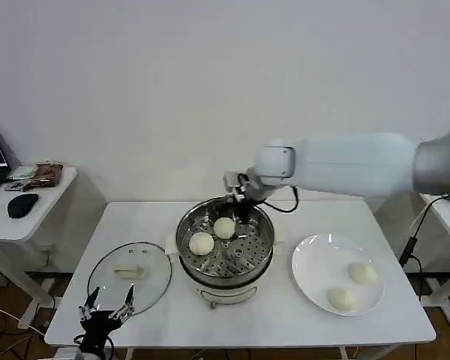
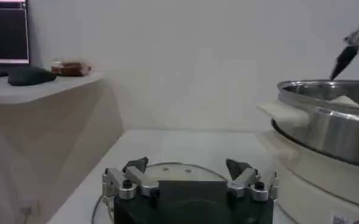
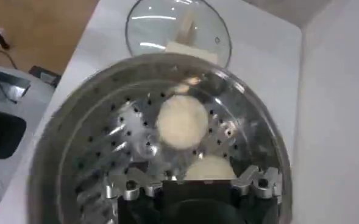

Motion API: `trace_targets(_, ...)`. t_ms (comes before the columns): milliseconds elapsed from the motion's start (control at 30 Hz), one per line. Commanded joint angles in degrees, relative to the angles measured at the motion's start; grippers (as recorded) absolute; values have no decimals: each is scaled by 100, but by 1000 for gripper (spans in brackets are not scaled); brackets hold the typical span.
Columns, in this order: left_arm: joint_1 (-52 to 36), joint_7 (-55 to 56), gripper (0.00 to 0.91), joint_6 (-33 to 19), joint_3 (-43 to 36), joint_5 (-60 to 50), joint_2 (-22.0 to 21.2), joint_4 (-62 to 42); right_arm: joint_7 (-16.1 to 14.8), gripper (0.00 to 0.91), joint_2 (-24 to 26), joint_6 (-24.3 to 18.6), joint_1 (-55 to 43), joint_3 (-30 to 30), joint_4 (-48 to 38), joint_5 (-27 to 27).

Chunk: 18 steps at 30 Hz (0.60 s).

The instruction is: Take steamed baozi put them in steamer then cover it.

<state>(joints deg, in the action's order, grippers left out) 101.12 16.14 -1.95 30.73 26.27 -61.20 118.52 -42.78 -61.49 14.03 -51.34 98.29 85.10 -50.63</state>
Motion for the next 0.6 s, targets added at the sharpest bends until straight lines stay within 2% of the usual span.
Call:
trace_targets(33,72,-8,907,-13,-10,-35,-15,24,-554,907,1208,-386,-887,406,758,534)
trace_targets(333,158,-13,907,-40,53,-36,26,67,-999,907,2066,-872,-1204,1091,986,1300)
trace_targets(600,161,-8,907,-42,113,-27,27,67,-1224,907,2527,-1185,-1073,1339,901,1881)
